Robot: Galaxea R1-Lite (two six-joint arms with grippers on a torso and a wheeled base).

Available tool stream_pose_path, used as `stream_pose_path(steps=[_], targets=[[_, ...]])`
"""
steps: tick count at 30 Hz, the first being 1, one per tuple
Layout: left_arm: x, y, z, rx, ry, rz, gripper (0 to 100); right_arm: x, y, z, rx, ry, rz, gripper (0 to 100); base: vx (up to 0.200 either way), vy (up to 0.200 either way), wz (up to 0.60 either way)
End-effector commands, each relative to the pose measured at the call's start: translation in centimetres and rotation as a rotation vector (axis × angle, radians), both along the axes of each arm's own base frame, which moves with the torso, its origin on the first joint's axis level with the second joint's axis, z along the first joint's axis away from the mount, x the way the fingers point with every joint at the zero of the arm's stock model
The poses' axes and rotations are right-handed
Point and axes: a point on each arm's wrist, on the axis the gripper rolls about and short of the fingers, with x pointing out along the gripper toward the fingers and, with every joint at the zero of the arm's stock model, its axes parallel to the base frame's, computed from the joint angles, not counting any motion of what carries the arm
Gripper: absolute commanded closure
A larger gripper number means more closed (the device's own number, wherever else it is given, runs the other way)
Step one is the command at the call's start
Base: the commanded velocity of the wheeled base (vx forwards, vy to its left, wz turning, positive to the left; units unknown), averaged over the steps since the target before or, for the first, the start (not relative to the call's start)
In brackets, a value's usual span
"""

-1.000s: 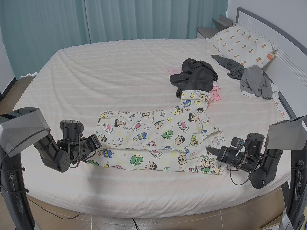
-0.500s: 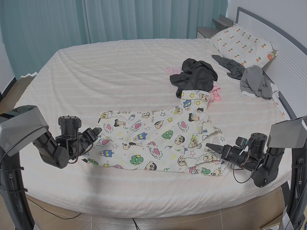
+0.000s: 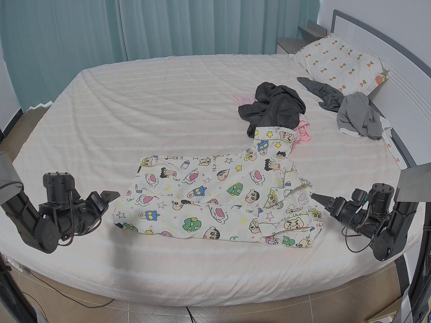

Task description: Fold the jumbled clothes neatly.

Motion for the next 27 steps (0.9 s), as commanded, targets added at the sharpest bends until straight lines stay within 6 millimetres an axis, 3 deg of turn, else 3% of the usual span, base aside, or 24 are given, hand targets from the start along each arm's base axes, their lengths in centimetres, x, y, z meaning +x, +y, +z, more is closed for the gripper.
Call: stream_pose_path(steps=[1, 10, 15, 18, 22, 25, 27], targets=[[-5.4, 0.5, 2.3, -0.072, -0.041, -0.055, 0, -2.0, -0.3, 2.5, 0.021, -0.030, -0.048, 0, 0.000, 0.000, 0.00], [-5.6, 0.2, 3.5, 0.026, -0.122, -0.208, 0, -5.7, -0.7, 4.7, 0.034, -0.035, -0.057, 0, 0.000, 0.000, 0.00], [-2.3, -0.2, 4.5, 0.111, -0.166, -0.271, 0, -8.3, -1.0, 5.9, 0.032, -0.041, -0.069, 0, 0.000, 0.000, 0.00], [-0.3, -0.3, 4.3, 0.155, -0.106, -0.299, 0, -9.4, -1.4, 6.3, 0.032, -0.047, -0.084, 0, 0.000, 0.000, 0.00], [3.3, -1.9, 3.2, 0.264, 0.016, -0.357, 0, -11.1, -2.2, 6.9, 0.036, -0.055, -0.108, 0, 0.000, 0.000, 0.00], [3.8, -2.6, 2.9, 0.271, 0.017, -0.386, 0, -11.2, -2.5, 6.9, 0.037, -0.050, -0.113, 0, 0.000, 0.000, 0.00], [4.4, -2.7, 1.5, 0.315, 0.042, -0.431, 0, -11.2, -3.1, 6.6, 0.035, -0.039, -0.142, 0, 0.000, 0.000, 0.00]])
